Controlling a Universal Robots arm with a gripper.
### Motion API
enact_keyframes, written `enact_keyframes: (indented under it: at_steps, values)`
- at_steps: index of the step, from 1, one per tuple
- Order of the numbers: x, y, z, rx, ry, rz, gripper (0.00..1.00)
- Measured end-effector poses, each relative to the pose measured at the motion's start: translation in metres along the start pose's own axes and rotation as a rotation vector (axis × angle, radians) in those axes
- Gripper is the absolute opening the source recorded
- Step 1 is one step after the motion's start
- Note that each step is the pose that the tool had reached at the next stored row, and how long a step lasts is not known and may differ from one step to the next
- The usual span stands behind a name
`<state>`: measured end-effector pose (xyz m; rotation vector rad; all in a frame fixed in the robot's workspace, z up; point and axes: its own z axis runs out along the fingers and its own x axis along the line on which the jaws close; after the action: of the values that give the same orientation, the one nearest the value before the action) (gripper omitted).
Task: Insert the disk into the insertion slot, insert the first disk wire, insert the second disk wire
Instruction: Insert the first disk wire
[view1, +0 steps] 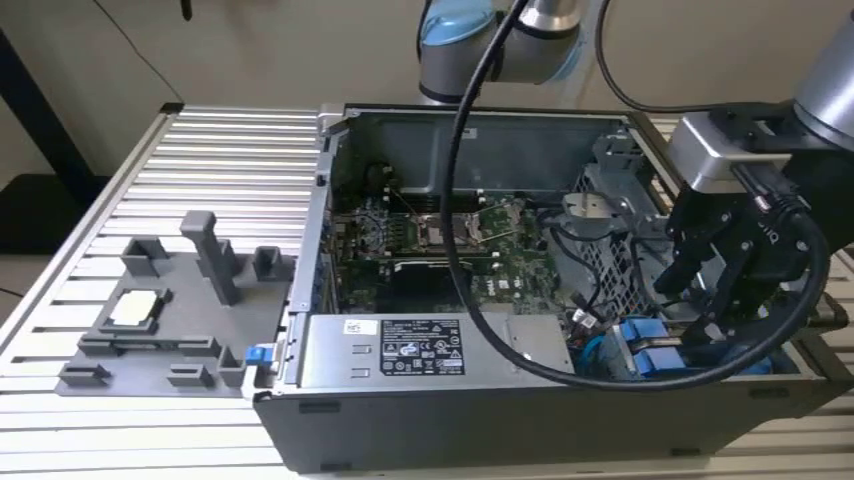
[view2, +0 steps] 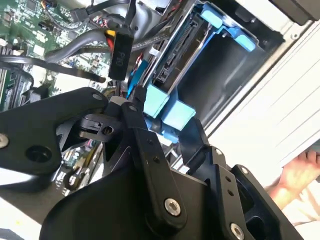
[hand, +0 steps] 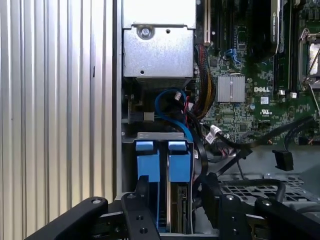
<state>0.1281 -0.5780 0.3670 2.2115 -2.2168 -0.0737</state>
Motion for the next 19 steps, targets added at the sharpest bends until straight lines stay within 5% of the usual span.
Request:
enact_keyframes:
  at_steps: [7, 12, 15, 19]
  values:
    - [-0.0014, 0.0012, -0.0299, 0.0003, 0.0001, 0.000, 0.55]
    - [-0.0021, 0.0012, -0.0302, 0.0069, -0.0007, 0.001, 0.55]
    - [-0.0022, 0.0016, -0.0302, 0.0418, -0.0353, -0.002, 0.55]
    - [-0.0021, 0.0021, -0.0301, 0.0811, -0.0978, -0.007, 0.55]
